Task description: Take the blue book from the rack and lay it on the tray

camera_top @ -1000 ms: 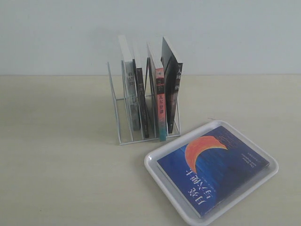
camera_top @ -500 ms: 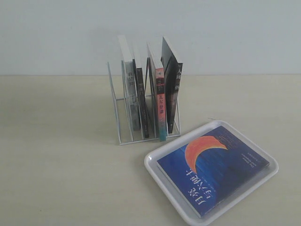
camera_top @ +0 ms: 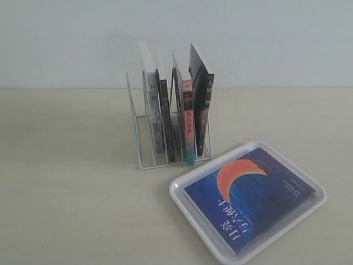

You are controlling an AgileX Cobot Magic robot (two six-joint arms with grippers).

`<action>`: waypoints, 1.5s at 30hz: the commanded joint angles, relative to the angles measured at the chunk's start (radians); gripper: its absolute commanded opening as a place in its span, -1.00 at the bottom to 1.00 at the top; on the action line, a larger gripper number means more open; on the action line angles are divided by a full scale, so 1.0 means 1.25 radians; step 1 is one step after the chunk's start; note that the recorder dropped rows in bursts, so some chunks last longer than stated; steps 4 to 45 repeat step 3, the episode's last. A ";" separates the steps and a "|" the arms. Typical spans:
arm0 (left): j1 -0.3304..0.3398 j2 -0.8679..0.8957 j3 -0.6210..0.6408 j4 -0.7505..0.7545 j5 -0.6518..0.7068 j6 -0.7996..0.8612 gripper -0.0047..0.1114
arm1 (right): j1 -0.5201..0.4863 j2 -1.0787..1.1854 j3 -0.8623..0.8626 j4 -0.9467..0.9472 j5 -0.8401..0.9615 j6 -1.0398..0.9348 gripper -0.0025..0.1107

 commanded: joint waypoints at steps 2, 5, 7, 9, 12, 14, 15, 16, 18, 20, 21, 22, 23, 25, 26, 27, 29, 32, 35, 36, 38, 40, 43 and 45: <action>0.001 -0.002 -0.001 -0.003 -0.003 0.000 -0.85 | -0.004 -0.004 0.003 0.000 0.000 0.001 -0.96; 0.001 -0.002 -0.001 -0.003 -0.003 0.000 -0.85 | -0.004 -0.004 0.003 0.000 0.000 0.001 -0.96; 0.001 -0.002 -0.001 -0.003 -0.003 0.000 -0.85 | -0.004 -0.004 0.003 0.000 0.000 0.001 -0.96; 0.001 -0.002 -0.001 -0.003 -0.003 0.000 -0.85 | -0.004 -0.004 0.003 0.000 0.000 0.001 -0.96; 0.001 -0.002 -0.001 -0.003 -0.003 0.000 -0.85 | -0.004 -0.004 0.003 0.000 0.000 0.001 -0.96; 0.001 -0.002 -0.001 -0.003 -0.003 0.000 -0.85 | -0.004 -0.004 0.003 0.000 0.000 0.001 -0.96; 0.001 -0.002 -0.001 -0.003 -0.003 0.000 -0.85 | -0.004 -0.004 0.003 0.000 0.000 0.001 -0.96; 0.001 -0.002 -0.001 -0.003 -0.003 0.000 -0.85 | -0.004 -0.004 0.003 0.000 0.000 0.001 -0.96; 0.001 -0.002 -0.001 -0.003 -0.003 0.000 -0.85 | -0.004 -0.004 0.003 0.000 0.000 0.001 -0.96; 0.001 -0.002 -0.001 -0.003 -0.003 0.000 -0.85 | -0.004 -0.004 0.003 0.000 0.000 0.001 -0.96; 0.001 -0.002 -0.001 -0.003 -0.003 0.000 -0.85 | -0.004 -0.004 0.003 0.000 0.000 0.001 -0.96; 0.001 -0.002 -0.001 -0.003 -0.003 0.000 -0.85 | -0.004 -0.004 0.003 0.000 0.000 0.001 -0.96; 0.001 -0.002 -0.001 -0.003 -0.003 0.000 -0.85 | -0.004 -0.004 0.003 0.000 0.000 0.001 -0.96; 0.001 -0.002 -0.001 -0.003 -0.003 0.000 -0.85 | -0.004 -0.004 0.003 0.000 0.000 0.001 -0.96; 0.001 -0.002 -0.001 -0.003 -0.003 0.000 -0.85 | -0.004 -0.004 0.003 0.000 0.000 0.001 -0.96; 0.001 -0.002 -0.001 -0.003 -0.003 0.000 -0.85 | -0.004 -0.004 0.003 0.000 0.000 0.001 -0.96; 0.001 -0.002 -0.001 -0.003 -0.003 0.000 -0.85 | -0.004 -0.004 0.003 0.000 0.000 0.001 -0.96; 0.001 -0.002 -0.001 -0.003 -0.003 0.000 -0.85 | -0.004 -0.004 0.003 0.000 0.000 0.001 -0.96; 0.001 -0.002 -0.001 -0.003 -0.003 0.000 -0.85 | -0.004 -0.004 0.003 0.000 0.000 0.001 -0.96; 0.001 -0.002 -0.001 -0.003 -0.003 0.000 -0.85 | -0.004 -0.004 0.003 0.000 0.000 0.001 -0.96; 0.001 -0.002 -0.001 -0.003 -0.003 0.000 -0.85 | -0.004 -0.004 0.003 0.000 0.000 0.001 -0.96; 0.001 -0.002 -0.001 -0.003 -0.003 0.000 -0.85 | -0.004 -0.004 0.003 0.000 0.000 0.001 -0.96; 0.001 -0.002 -0.001 -0.003 -0.003 0.000 -0.85 | -0.004 -0.004 0.003 0.000 0.000 0.001 -0.96; 0.001 -0.002 -0.001 -0.003 -0.003 0.000 -0.85 | -0.004 -0.004 0.003 0.000 0.000 0.001 -0.96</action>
